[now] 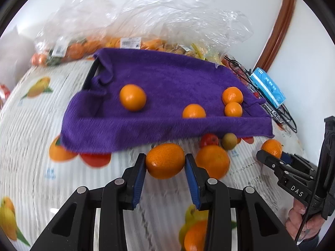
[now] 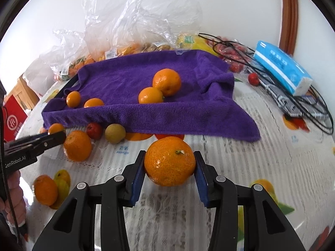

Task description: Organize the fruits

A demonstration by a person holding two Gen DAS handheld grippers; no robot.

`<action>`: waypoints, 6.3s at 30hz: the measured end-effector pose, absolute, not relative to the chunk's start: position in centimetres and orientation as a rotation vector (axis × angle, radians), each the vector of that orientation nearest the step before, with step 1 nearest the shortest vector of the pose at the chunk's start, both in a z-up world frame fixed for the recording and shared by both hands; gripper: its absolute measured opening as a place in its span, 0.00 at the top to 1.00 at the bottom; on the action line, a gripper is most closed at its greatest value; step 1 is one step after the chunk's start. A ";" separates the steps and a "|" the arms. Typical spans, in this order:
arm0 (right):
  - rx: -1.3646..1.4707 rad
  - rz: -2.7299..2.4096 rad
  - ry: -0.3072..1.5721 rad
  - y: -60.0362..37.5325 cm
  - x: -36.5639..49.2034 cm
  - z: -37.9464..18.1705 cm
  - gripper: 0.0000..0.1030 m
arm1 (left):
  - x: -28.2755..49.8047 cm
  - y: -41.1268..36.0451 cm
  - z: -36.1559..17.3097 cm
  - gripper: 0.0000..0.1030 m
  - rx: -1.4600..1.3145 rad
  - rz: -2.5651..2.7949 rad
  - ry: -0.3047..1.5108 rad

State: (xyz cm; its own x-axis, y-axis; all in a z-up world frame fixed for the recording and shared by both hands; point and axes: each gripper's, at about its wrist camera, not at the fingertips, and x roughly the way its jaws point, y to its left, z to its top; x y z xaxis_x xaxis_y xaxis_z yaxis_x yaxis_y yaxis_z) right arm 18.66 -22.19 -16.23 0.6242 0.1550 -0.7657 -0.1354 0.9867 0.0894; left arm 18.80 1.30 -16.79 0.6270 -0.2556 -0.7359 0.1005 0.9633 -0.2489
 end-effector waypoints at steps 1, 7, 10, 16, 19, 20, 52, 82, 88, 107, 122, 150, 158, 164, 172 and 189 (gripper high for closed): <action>0.031 0.170 0.882 -22.2 18.4 -16.1 0.57 | 18.5 1.5 -16.8 0.66 -0.203 -0.206 0.874; 0.014 0.179 0.832 -21.4 16.7 -13.8 0.58 | 16.3 2.6 -14.9 0.66 -0.215 -0.189 0.836; 0.011 0.194 0.798 -20.8 16.5 -12.2 0.58 | 15.5 2.8 -13.0 0.66 -0.222 -0.195 0.799; 0.012 0.206 0.715 -20.0 17.7 -8.6 0.57 | 15.9 2.9 -9.7 0.66 -0.206 -0.181 0.722; 0.024 0.219 0.680 -19.8 18.9 -7.2 0.57 | 17.1 2.9 -9.0 0.66 -0.215 -0.168 0.719; 0.019 0.220 0.677 -19.6 19.2 -6.9 0.57 | 17.5 2.8 -8.8 0.66 -0.219 -0.170 0.722; -0.011 0.242 0.707 -16.7 26.8 -10.2 0.58 | 25.9 4.0 -12.2 0.66 -0.207 -0.104 0.707; -0.054 0.274 0.795 -15.2 28.0 -13.8 0.57 | 26.5 3.8 -14.2 0.66 -0.249 -0.137 0.759; -0.051 0.262 0.809 -15.5 28.3 -14.0 0.57 | 26.6 3.6 -14.4 0.66 -0.246 -0.140 0.767; -0.063 0.259 0.804 -15.5 28.1 -14.0 0.57 | 26.6 3.4 -14.4 0.65 -0.243 -0.163 0.770; -0.015 0.233 0.789 -16.5 28.2 -13.4 0.57 | 26.7 3.1 -14.4 0.59 -0.237 -0.163 0.776; -0.030 0.201 0.658 -16.0 25.6 -10.6 0.49 | 25.6 2.9 -13.2 0.47 -0.202 -0.124 0.711; 0.002 0.165 0.655 -16.8 23.0 -8.9 0.48 | 24.7 3.3 -12.5 0.47 -0.214 -0.132 0.687; -0.008 0.130 0.645 -17.3 20.2 -7.7 0.48 | 23.8 3.6 -11.6 0.47 -0.229 -0.139 0.675; 0.008 0.121 0.675 -17.7 17.2 -7.3 0.45 | 20.8 4.0 -11.4 0.47 -0.181 -0.158 0.690; 0.033 0.201 0.810 -14.3 13.6 -10.9 0.51 | 15.3 9.4 -11.8 0.47 -0.173 -0.094 0.738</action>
State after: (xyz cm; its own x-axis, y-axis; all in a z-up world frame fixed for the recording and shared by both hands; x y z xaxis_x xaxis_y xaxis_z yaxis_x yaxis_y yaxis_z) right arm 13.63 -14.32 -10.94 0.6714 0.1909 -0.7161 -0.1654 0.9805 0.1063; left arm 15.29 9.43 -11.76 0.7364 -0.1461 -0.6606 0.0241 0.9815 -0.1901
